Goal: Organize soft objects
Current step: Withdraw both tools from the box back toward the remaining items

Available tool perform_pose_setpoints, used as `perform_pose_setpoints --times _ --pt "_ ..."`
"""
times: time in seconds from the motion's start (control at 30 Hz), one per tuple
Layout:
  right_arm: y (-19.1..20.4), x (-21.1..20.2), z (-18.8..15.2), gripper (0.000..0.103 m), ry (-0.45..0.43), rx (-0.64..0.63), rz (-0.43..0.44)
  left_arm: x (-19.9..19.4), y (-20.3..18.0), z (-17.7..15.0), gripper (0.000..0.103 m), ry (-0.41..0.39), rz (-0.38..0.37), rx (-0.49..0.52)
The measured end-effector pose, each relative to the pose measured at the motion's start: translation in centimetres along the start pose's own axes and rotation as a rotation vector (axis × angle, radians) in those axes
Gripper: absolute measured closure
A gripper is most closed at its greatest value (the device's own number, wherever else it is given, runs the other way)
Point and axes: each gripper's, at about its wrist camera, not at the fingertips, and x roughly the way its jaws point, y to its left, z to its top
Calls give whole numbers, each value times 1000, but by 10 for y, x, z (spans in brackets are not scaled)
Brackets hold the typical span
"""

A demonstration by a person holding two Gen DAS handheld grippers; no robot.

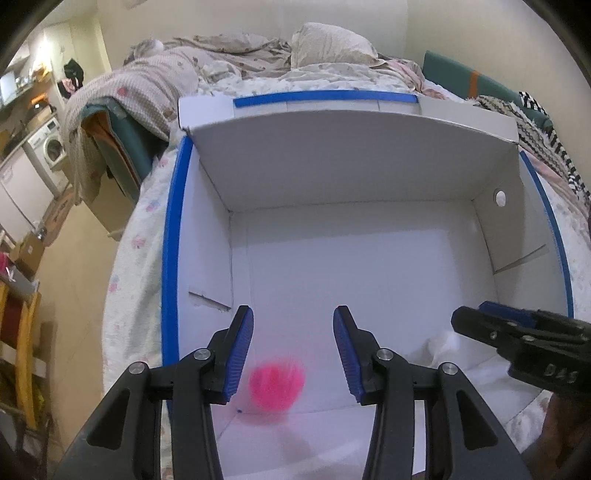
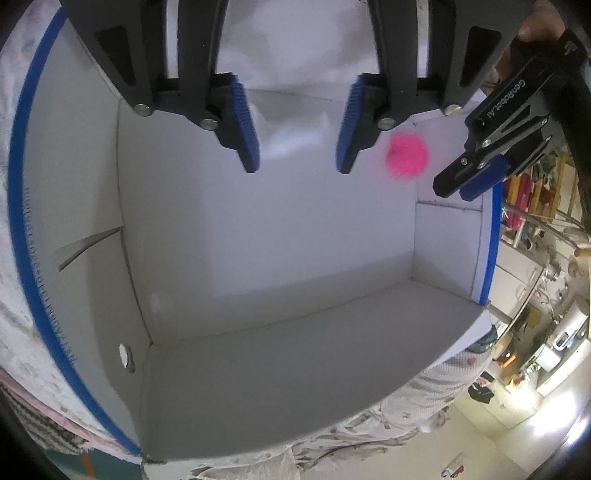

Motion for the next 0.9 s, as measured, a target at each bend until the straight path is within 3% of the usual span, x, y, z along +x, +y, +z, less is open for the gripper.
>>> perform_pose_setpoints --times 0.1,0.3,0.9 --pt "0 -6 1 29 -25 13 11 -5 2 0 40 -8 -8 -7" --pt "-4 -22 5 3 -89 63 25 -15 8 -1 34 -26 -4 -26" --pt "0 -55 -12 3 -166 36 2 -66 29 -18 33 -94 28 -81"
